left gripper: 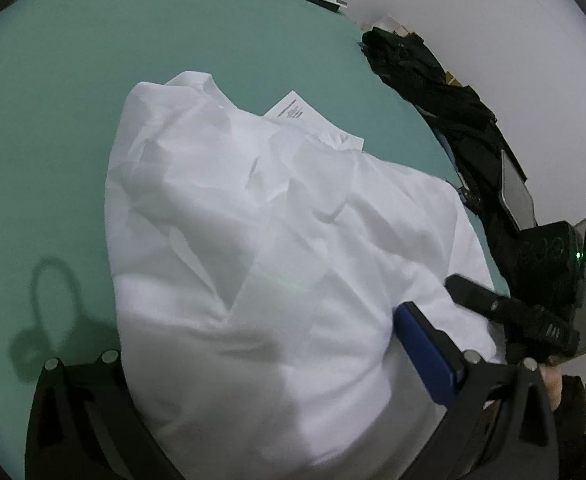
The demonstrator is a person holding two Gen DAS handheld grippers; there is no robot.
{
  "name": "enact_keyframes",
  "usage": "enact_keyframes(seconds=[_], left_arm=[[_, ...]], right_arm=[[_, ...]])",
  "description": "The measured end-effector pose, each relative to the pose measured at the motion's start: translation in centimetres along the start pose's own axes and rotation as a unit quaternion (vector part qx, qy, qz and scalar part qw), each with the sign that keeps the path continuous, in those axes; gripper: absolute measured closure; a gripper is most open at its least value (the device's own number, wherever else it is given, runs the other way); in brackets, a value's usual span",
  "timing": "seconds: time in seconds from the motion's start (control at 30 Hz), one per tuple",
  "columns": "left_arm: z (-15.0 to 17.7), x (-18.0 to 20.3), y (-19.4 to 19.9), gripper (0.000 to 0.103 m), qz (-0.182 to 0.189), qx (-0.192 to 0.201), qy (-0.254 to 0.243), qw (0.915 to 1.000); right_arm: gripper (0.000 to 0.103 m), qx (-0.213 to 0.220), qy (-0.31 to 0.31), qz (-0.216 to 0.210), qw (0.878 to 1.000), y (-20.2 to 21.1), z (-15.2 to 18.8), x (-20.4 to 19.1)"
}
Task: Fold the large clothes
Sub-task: 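Lift the shirt bundle with the right tool and carry it toward the grey cloth pile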
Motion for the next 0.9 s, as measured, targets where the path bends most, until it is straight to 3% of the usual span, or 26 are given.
enact_keyframes(seconds=[0.07, 0.13, 0.17, 0.27, 0.3, 0.33, 0.43, 0.47, 0.57, 0.9], left_arm=[[0.4, 0.1, 0.1, 0.003, 0.003, 0.005, -0.005, 1.0], [0.8, 0.5, 0.3, 0.018, 0.002, 0.007, -0.011, 0.9999], [0.9, 0.5, 0.4, 0.02, 0.0, 0.009, -0.008, 0.9999], [1.2, 0.3, 0.8, 0.038, -0.007, 0.018, 0.0, 0.9998], [1.1, 0.4, 0.9, 0.052, -0.005, 0.019, 0.005, 0.9998], [1.2, 0.7, 1.0, 0.073, 0.026, 0.014, 0.009, 0.9995], [1.6, 2.2, 1.4, 0.077, 0.013, 0.016, -0.02, 0.9996], [1.7, 2.6, 1.5, 0.077, 0.013, 0.015, -0.028, 0.9994], [1.7, 3.2, 2.4, 0.077, 0.025, 0.018, -0.03, 0.9991], [0.3, 4.6, 9.3, 0.077, 0.048, 0.077, -0.054, 0.9944]], right_arm=[[0.045, -0.005, 0.014, -0.003, 1.0, -0.8, 0.1, -0.9], [0.061, -0.005, 0.017, -0.005, 1.0, -1.2, 0.1, -1.4], [0.066, -0.001, 0.013, -0.008, 1.0, -1.2, 0.1, -1.3], [0.077, 0.006, 0.019, -0.01, 1.0, -0.9, -0.1, -1.6], [0.078, 0.009, 0.025, -0.01, 1.0, -0.7, -0.1, -1.8], [0.079, 0.011, 0.035, -0.011, 0.999, -0.6, -0.1, -2.3], [0.084, 0.029, 0.054, -0.025, 0.998, 0.2, -0.3, -3.2], [0.084, 0.042, 0.051, -0.045, 0.997, 0.7, -0.4, -3.7], [0.085, 0.058, 0.061, -0.054, 0.995, 1.7, -0.8, -4.8], [0.086, 0.103, 0.074, -0.086, 0.988, 4.5, -3.1, -9.3]])
Point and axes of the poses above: each gripper's, at about its wrist camera, not at the fingertips, and y roughly against the way its jaws point, x to its right, z to its underside, the point moved 3 cm from there along -y, roughly the way its jaws point, and after that the axes turned 3 degrees about y, right-handed, at the moved point
